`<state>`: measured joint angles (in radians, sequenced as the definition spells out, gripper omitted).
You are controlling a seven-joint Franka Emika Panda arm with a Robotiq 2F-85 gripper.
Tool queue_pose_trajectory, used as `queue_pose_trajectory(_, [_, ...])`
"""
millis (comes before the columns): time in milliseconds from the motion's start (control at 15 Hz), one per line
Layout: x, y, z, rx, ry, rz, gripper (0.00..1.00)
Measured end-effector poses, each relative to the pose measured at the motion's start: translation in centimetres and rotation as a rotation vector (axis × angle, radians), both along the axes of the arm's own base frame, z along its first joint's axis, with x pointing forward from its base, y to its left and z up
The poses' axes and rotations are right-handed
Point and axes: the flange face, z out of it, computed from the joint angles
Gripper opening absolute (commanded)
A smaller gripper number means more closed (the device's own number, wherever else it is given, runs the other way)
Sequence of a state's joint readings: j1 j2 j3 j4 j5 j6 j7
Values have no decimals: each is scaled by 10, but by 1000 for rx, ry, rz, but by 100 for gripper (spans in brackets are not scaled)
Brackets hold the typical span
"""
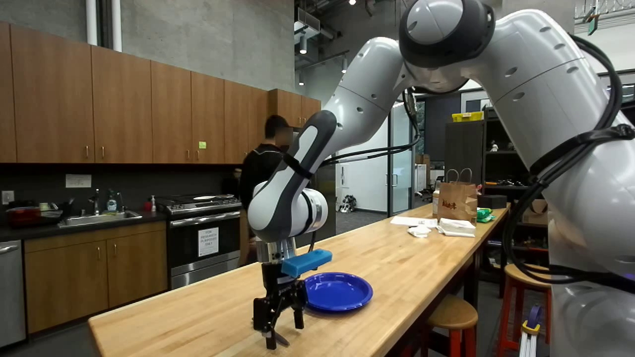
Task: Put the pen on the plate
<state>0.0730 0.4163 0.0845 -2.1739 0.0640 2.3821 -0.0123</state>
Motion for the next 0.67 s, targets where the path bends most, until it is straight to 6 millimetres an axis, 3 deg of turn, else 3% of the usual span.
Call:
queue_pose_trajectory(333, [0, 0, 0, 0, 0, 0, 100])
queue_pose_trajectory(400, [0, 0, 0, 0, 0, 0, 75])
queue_pose_trajectory(467, [0, 0, 0, 0, 1, 0, 74])
queue_pose_trajectory(533, [0, 0, 0, 0, 1, 0, 94])
queue_pose_trajectory(667, [0, 0, -1, 0, 2, -1, 98])
